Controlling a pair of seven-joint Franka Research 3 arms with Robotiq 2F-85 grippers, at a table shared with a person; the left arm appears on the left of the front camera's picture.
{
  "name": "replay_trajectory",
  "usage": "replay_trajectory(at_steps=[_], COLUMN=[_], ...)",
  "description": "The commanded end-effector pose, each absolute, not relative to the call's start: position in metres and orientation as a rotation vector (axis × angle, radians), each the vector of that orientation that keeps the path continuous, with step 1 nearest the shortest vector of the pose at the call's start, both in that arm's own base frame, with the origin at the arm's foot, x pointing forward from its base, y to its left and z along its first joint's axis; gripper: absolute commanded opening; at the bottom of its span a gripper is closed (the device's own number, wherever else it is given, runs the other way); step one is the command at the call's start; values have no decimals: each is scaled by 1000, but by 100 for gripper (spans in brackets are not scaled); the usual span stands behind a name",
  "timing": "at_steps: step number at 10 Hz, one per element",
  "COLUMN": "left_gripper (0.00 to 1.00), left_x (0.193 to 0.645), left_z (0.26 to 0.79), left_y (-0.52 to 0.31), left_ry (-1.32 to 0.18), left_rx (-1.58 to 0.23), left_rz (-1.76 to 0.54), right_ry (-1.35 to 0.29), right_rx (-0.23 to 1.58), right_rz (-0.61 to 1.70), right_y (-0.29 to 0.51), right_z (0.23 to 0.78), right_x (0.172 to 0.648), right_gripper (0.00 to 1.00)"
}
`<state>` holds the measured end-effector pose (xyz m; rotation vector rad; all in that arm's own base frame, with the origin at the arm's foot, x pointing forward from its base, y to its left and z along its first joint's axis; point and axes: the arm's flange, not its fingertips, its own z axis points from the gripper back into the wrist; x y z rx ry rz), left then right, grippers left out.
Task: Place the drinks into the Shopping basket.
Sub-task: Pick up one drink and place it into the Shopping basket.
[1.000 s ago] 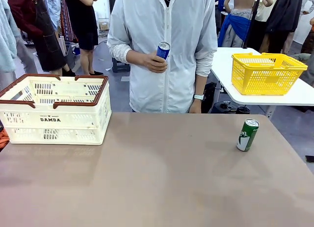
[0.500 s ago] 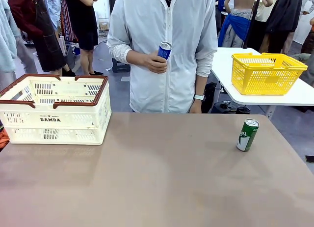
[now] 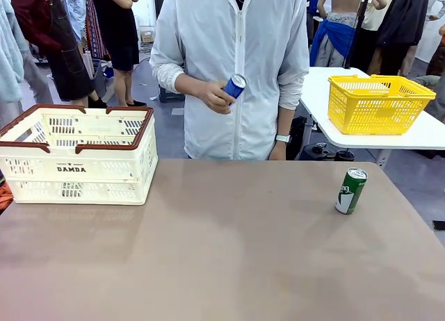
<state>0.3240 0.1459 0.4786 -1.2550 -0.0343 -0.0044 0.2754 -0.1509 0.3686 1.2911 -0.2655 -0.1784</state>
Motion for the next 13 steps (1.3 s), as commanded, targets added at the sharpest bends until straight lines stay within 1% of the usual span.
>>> replay_trajectory(at_steps=[1, 3, 4, 5, 6, 7, 8, 9, 10, 11, 12, 13], left_gripper=[100, 100, 100, 100, 100, 100, 100, 100, 100, 100, 100, 100], left_x=[322, 322, 322, 322, 322, 322, 322, 322, 322, 322, 322, 322], left_z=[478, 478, 478, 478, 478, 478, 478, 478, 478, 478, 478, 478], left_y=[145, 145, 145, 145, 145, 145, 145, 145, 145, 145, 145, 145], left_ry=[-41, -41, -41, -41, -41, -41, -41, -41, -41, -41, -41, -41], left_rx=[-1256, -1256, -1256, -1256, -1256, -1256, -1256, -1256, -1256, -1256, -1256, -1256], left_rz=[8, 8, 8, 8, 8, 8, 8, 8, 8, 8, 8, 8], right_ry=[-194, -146, -110, -153, -207, -332, -279, -279, -297, -307, -374, -390], right_rx=[876, 294, 183, 104, 98, 149, 313, 313, 204, 217, 233, 249], right_rz=[-73, -109, -78, -90, -103, -112, -73, -73, -76, -61, -14, 5], right_y=[-100, -58, -46, -42, -41, -45, -29, -29, -40, -40, -41, -40], right_z=[411, 418, 412, 412, 416, 430, 422, 422, 428, 427, 433, 438], right_x=[318, 372, 379, 378, 371, 351, 387, 387, 388, 404, 425, 443], right_gripper=[100, 100, 100, 100, 100, 100, 100, 100, 100, 100, 100, 100])
